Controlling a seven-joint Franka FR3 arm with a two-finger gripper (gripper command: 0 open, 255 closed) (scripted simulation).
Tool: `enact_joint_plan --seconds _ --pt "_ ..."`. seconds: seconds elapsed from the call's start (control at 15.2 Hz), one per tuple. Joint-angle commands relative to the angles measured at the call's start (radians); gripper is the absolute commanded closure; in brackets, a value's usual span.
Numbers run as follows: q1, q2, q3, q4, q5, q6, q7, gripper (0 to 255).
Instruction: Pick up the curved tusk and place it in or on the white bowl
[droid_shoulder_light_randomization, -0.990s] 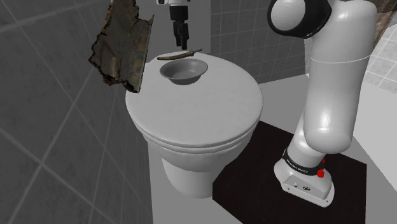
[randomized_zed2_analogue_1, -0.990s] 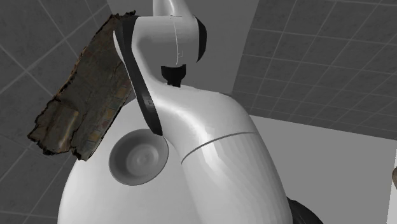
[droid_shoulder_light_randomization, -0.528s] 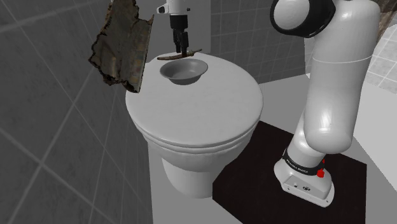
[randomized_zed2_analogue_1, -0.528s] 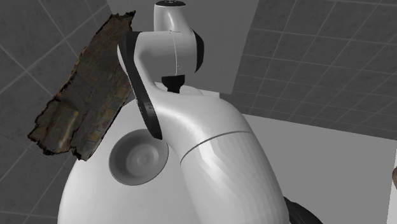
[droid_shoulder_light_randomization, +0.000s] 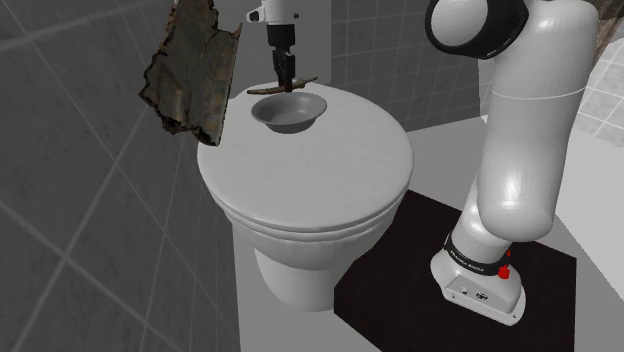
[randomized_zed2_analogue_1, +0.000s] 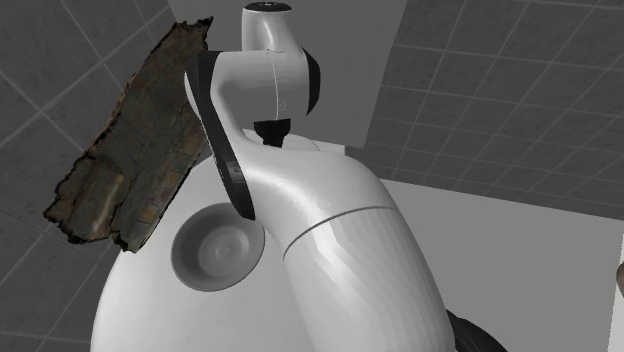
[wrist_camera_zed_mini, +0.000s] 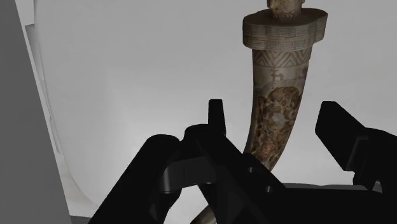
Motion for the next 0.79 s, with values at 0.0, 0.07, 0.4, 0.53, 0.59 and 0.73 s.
enact_joint_plan --seconds 0.0,0.07,0.4,0.53,0.59,0.73 --pt "0.0 0.0 0.0 0.0 0.0 0.0 0.0 255" --pt "0.0 0.0 0.0 0.0 0.0 0.0 0.0 255" --pt "0.0 0.0 0.0 0.0 0.0 0.0 0.0 255" --pt "0.0 0.0 0.0 0.0 0.0 0.0 0.0 255" --pt "-0.001 0.003 0.0 0.017 0.001 -0.014 0.001 255" --pt "-0.004 0.01 -0.001 0.055 0.003 -0.045 0.003 255"
